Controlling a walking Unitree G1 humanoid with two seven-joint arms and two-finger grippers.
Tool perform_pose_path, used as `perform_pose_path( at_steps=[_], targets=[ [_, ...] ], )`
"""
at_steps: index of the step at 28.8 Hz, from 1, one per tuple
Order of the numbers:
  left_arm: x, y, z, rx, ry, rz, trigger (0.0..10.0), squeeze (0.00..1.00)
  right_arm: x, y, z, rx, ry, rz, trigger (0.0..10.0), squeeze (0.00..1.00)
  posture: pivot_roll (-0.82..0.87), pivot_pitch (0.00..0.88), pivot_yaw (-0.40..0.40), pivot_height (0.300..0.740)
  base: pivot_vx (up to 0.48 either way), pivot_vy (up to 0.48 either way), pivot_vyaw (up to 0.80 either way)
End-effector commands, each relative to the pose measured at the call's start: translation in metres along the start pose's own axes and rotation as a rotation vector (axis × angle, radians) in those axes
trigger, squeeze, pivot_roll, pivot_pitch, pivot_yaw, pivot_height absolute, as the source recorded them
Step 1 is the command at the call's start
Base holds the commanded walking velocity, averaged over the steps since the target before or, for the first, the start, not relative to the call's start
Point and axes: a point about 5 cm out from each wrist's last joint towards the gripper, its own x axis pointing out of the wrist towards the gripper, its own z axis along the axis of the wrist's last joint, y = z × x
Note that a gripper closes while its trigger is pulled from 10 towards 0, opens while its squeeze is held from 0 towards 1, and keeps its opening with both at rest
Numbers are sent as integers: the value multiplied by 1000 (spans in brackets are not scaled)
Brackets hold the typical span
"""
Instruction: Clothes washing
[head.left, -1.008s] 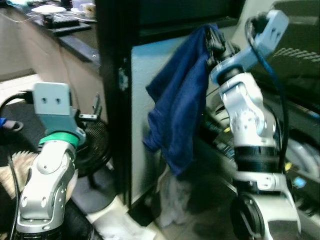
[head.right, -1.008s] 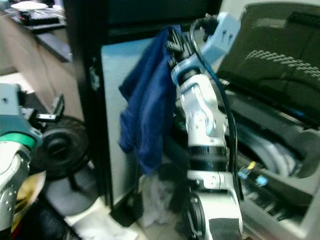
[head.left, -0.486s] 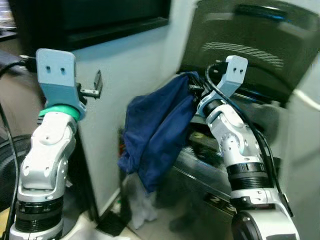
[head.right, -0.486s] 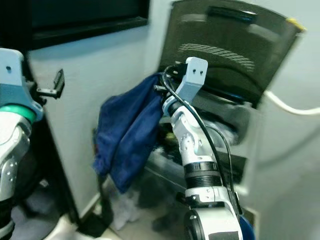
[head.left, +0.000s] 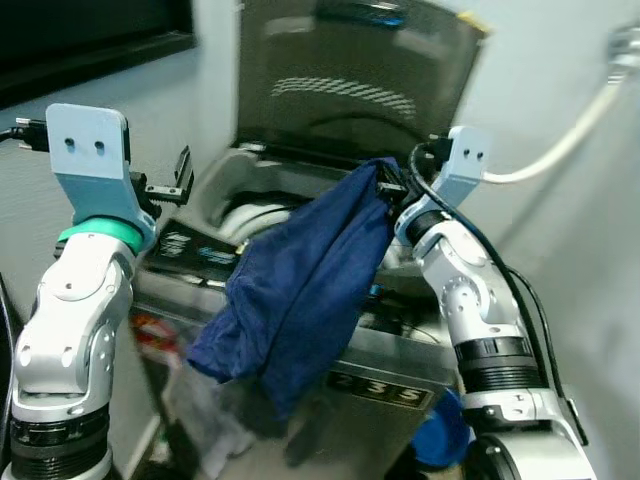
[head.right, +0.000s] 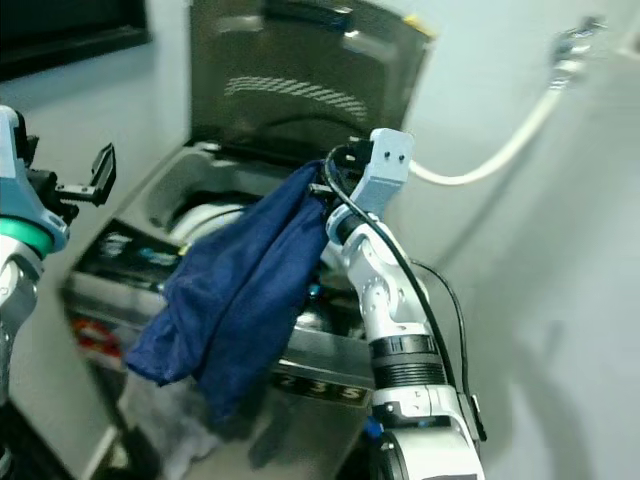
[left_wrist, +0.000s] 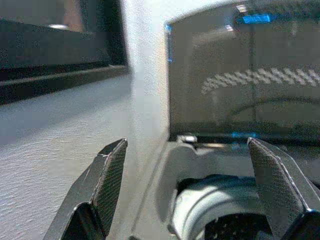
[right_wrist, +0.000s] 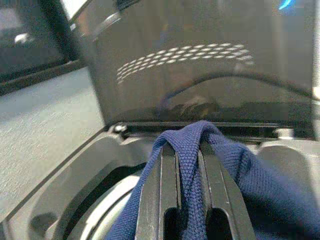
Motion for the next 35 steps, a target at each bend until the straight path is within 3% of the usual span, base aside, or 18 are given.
perform_pose_path(
  at_steps=[1, 4, 7, 17, 23, 35],
  targets=[
    [-2, -2, -2, 6, 12, -14, 10000, 0, 1, 3, 8, 14, -29, 9, 10000, 0, 127, 0, -35, 740, 0, 0, -800],
    [-4, -4, -2, -4, 9, -24, 10000, 0, 4, 24, 40, 118, -155, 105, 10000, 0, 128, 0, -36, 740, 0, 0, -800],
    [-4, -5, -1, -15, 7, -25, 10000, 0, 5, 28, 46, 136, -177, 123, 10000, 0, 128, 0, -36, 740, 0, 0, -800],
    [-7, -5, 2, -28, -3, -28, 10000, 0, 7, 34, 49, 128, -165, 150, 10000, 0, 134, 9, -44, 740, 0, 0, -800],
    [-8, -4, 2, -39, -3, -22, 10000, 0, 8, 37, 46, 103, -141, 162, 10000, 0, 134, 13, -48, 740, 0, 0, 0],
    [-9, -3, 5, -54, -10, -26, 10000, 0, 8, 38, 45, 112, -132, 166, 10000, 0, 134, 21, -49, 740, 0, 461, 0]
  ],
)
